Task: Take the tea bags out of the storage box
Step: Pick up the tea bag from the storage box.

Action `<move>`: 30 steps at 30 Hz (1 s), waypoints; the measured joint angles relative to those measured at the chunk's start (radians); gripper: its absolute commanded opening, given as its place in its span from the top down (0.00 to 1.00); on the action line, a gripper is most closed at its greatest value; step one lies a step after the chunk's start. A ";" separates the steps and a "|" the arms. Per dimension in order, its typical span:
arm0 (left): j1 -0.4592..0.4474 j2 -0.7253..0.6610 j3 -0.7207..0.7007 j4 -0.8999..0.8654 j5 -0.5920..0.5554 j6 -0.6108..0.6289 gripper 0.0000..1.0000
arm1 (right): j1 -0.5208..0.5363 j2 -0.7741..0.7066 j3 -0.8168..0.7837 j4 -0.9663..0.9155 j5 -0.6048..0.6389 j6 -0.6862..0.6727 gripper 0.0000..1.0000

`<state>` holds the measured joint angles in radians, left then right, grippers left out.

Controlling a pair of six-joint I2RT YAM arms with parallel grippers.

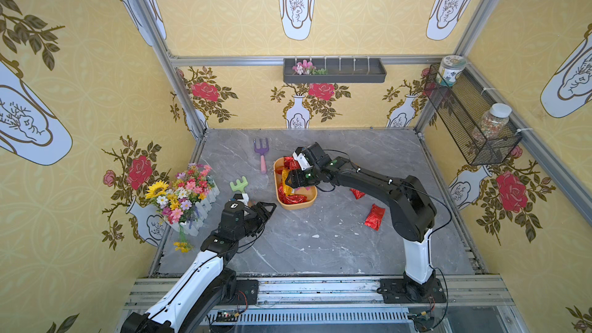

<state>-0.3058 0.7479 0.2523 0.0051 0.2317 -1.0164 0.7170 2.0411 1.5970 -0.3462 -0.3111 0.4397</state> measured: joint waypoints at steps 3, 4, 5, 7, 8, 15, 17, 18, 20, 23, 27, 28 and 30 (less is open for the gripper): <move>0.000 -0.018 0.000 -0.004 0.000 -0.004 0.34 | 0.001 0.048 0.043 -0.006 -0.004 -0.010 0.24; 0.001 -0.021 0.000 -0.006 0.000 -0.004 0.34 | 0.001 0.059 0.052 -0.012 -0.005 -0.014 0.24; 0.001 -0.022 0.000 -0.008 0.000 -0.004 0.34 | 0.001 0.067 0.059 -0.018 -0.006 -0.019 0.24; 0.003 -0.022 0.000 -0.013 0.000 -0.004 0.34 | 0.001 0.083 0.073 -0.023 -0.010 -0.024 0.24; 0.003 -0.022 0.000 -0.014 0.000 -0.004 0.34 | 0.001 0.089 0.079 -0.025 -0.011 -0.025 0.24; 0.003 -0.026 0.002 -0.021 0.006 -0.005 0.34 | 0.001 0.125 0.101 -0.024 -0.026 -0.029 0.28; 0.003 -0.029 0.002 -0.020 0.008 -0.005 0.34 | 0.001 0.132 0.106 -0.021 -0.030 -0.029 0.29; 0.003 -0.029 0.002 -0.021 0.008 -0.005 0.34 | 0.001 0.136 0.108 -0.021 -0.031 -0.028 0.30; 0.003 -0.028 0.003 -0.021 0.011 -0.005 0.34 | 0.001 0.142 0.109 -0.020 -0.034 -0.027 0.31; 0.003 -0.021 0.010 -0.021 0.017 -0.005 0.34 | 0.000 0.150 0.109 -0.014 -0.037 -0.024 0.34; 0.003 -0.023 0.011 -0.021 0.023 -0.012 0.35 | -0.002 0.158 0.110 0.002 -0.048 -0.016 0.35; 0.003 -0.025 0.011 -0.021 0.023 -0.012 0.35 | -0.002 0.159 0.111 0.003 -0.049 -0.013 0.36; 0.003 -0.029 0.014 -0.026 0.023 -0.012 0.35 | -0.004 0.159 0.111 0.005 -0.052 0.000 0.37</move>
<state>-0.3023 0.7189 0.2665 -0.0212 0.2550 -1.0283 0.7128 2.1998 1.7084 -0.3408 -0.3630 0.4400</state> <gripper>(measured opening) 0.654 0.638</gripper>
